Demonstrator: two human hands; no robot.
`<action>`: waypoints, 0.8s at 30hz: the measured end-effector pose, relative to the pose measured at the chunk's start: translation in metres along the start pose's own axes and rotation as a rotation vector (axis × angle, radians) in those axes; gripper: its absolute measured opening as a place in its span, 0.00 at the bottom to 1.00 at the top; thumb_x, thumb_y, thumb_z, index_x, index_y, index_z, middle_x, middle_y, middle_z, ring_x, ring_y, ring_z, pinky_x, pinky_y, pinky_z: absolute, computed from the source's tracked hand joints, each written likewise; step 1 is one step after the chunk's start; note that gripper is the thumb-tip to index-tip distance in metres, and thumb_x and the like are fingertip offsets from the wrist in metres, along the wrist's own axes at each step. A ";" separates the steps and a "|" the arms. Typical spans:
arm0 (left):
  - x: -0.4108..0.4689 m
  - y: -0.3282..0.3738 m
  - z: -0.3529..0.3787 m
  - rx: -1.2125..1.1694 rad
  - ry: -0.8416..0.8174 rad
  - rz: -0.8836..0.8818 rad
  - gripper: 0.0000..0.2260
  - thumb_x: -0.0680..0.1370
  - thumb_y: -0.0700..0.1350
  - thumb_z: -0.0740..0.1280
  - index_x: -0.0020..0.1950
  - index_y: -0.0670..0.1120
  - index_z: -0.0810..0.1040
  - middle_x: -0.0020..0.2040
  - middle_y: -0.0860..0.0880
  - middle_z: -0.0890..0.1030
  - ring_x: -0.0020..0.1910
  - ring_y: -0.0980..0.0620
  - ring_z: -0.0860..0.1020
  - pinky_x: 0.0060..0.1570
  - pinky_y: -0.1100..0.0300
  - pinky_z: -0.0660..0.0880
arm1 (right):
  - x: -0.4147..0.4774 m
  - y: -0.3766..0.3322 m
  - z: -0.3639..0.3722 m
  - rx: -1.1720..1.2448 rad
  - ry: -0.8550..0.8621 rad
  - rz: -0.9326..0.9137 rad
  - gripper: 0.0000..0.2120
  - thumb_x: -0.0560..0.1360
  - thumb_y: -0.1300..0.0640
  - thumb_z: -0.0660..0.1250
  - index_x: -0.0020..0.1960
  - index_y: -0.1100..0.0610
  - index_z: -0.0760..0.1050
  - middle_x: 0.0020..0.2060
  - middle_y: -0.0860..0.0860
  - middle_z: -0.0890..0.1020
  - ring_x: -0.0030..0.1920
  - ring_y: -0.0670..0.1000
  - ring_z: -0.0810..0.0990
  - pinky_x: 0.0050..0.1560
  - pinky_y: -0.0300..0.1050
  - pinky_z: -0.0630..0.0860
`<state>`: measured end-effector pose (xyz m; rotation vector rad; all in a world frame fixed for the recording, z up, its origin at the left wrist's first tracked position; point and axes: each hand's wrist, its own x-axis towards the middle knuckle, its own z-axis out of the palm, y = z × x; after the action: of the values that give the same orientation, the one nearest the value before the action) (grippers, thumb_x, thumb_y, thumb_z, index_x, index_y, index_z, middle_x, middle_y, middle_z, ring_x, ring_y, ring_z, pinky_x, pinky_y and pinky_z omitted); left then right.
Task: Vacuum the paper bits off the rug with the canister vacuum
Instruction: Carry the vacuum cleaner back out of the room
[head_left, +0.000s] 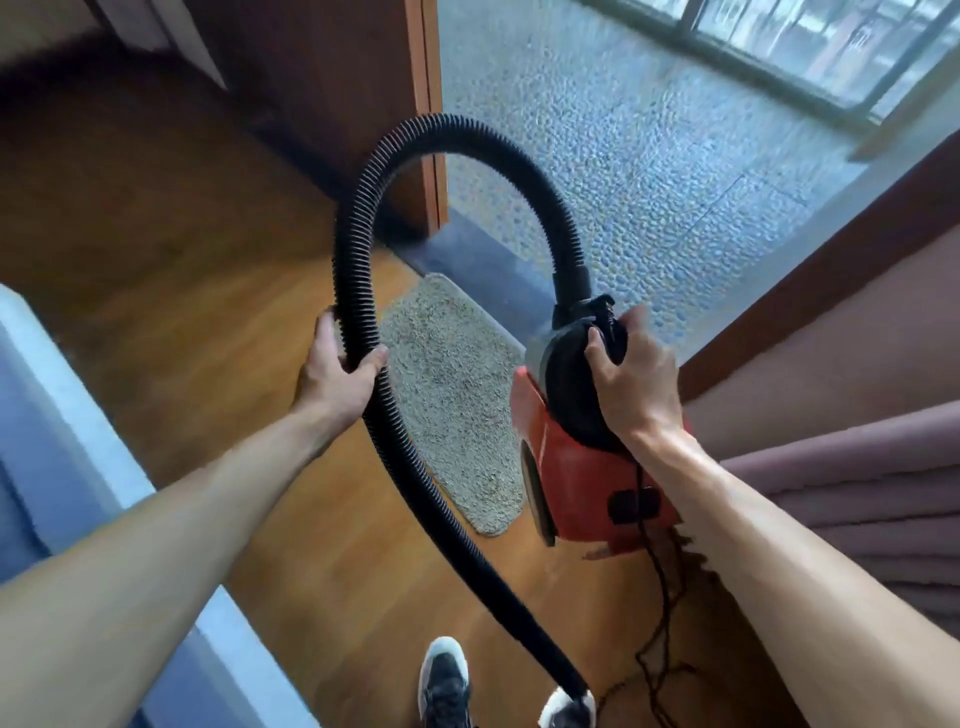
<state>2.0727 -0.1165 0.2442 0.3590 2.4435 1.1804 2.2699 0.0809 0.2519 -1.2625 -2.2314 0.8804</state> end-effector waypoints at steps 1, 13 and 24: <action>0.000 0.018 -0.016 -0.007 0.006 0.005 0.30 0.78 0.50 0.69 0.77 0.55 0.60 0.54 0.48 0.76 0.51 0.45 0.75 0.52 0.56 0.72 | 0.005 -0.019 -0.013 0.019 0.004 -0.011 0.11 0.79 0.48 0.62 0.54 0.54 0.66 0.42 0.58 0.82 0.47 0.62 0.80 0.50 0.56 0.77; -0.007 0.205 -0.207 -0.131 0.126 0.225 0.29 0.76 0.44 0.73 0.74 0.50 0.66 0.54 0.46 0.80 0.51 0.45 0.78 0.49 0.56 0.73 | 0.056 -0.260 -0.154 0.077 0.123 -0.180 0.10 0.80 0.50 0.62 0.52 0.56 0.64 0.42 0.59 0.79 0.42 0.61 0.79 0.45 0.55 0.77; -0.037 0.300 -0.372 -0.027 0.336 0.322 0.32 0.74 0.51 0.74 0.76 0.53 0.66 0.56 0.45 0.83 0.54 0.44 0.81 0.56 0.55 0.75 | 0.062 -0.448 -0.228 0.106 0.190 -0.350 0.10 0.80 0.51 0.63 0.52 0.57 0.67 0.40 0.53 0.78 0.39 0.56 0.79 0.41 0.53 0.78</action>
<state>1.9509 -0.2040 0.6998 0.6078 2.7241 1.5110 2.1162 0.0346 0.7323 -0.8340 -2.1339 0.7020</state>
